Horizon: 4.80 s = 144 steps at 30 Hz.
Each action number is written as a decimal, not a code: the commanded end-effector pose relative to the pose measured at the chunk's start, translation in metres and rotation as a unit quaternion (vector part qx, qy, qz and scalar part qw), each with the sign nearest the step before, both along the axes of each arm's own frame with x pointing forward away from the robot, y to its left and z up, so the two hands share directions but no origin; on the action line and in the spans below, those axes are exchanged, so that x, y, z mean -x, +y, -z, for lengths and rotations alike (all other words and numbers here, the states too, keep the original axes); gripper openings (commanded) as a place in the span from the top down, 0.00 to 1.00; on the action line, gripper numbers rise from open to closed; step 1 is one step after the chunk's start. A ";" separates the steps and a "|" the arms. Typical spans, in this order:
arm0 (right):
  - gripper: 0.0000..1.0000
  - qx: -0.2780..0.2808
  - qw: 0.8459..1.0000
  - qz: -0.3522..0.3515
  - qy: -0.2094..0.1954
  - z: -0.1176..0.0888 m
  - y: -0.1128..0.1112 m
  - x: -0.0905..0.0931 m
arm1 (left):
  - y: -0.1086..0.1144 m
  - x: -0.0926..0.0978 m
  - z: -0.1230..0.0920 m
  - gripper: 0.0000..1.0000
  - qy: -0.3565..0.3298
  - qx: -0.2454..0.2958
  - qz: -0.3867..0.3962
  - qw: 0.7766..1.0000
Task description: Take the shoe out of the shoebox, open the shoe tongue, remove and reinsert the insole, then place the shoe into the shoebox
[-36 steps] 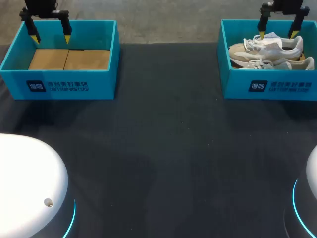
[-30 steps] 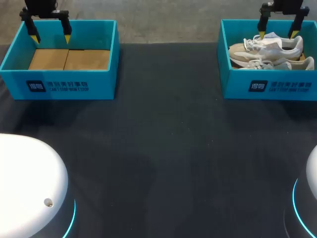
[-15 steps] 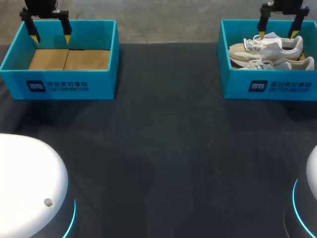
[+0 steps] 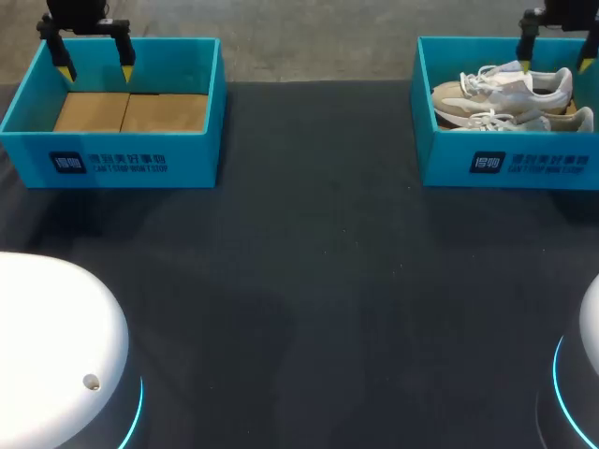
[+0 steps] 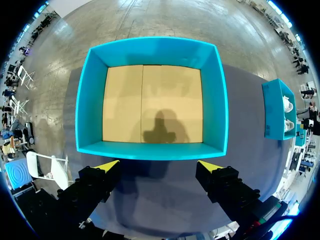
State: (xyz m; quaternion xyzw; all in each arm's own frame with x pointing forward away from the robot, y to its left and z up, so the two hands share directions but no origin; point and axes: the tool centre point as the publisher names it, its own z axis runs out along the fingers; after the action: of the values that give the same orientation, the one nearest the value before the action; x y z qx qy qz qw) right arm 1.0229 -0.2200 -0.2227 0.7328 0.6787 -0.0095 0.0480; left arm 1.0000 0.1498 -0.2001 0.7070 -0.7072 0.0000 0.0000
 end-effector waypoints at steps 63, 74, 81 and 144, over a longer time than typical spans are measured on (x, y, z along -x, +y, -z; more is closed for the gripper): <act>0.40 0.018 0.999 0.044 0.017 0.150 -0.104 -0.005 | 0.000 0.000 0.000 0.00 0.000 0.000 0.000 1.000; 1.00 0.030 0.998 0.054 0.027 0.159 -0.105 -0.002 | 0.000 0.000 0.000 0.00 0.000 0.000 0.000 1.000; 1.00 0.033 0.997 0.066 0.026 0.152 -0.110 0.003 | 0.000 0.000 0.000 0.00 0.000 0.000 0.000 1.000; 1.00 0.099 0.993 0.063 0.001 -0.056 -0.074 0.039 | 0.000 0.000 0.000 0.00 0.000 0.000 0.000 1.000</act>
State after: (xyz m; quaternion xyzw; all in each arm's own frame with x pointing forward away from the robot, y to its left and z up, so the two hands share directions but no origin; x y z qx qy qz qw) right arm 0.9997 -0.3043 -0.1718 0.7667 0.6274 -0.0836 0.1080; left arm 1.0000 0.1499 -0.2000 0.7070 -0.7072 0.0000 0.0000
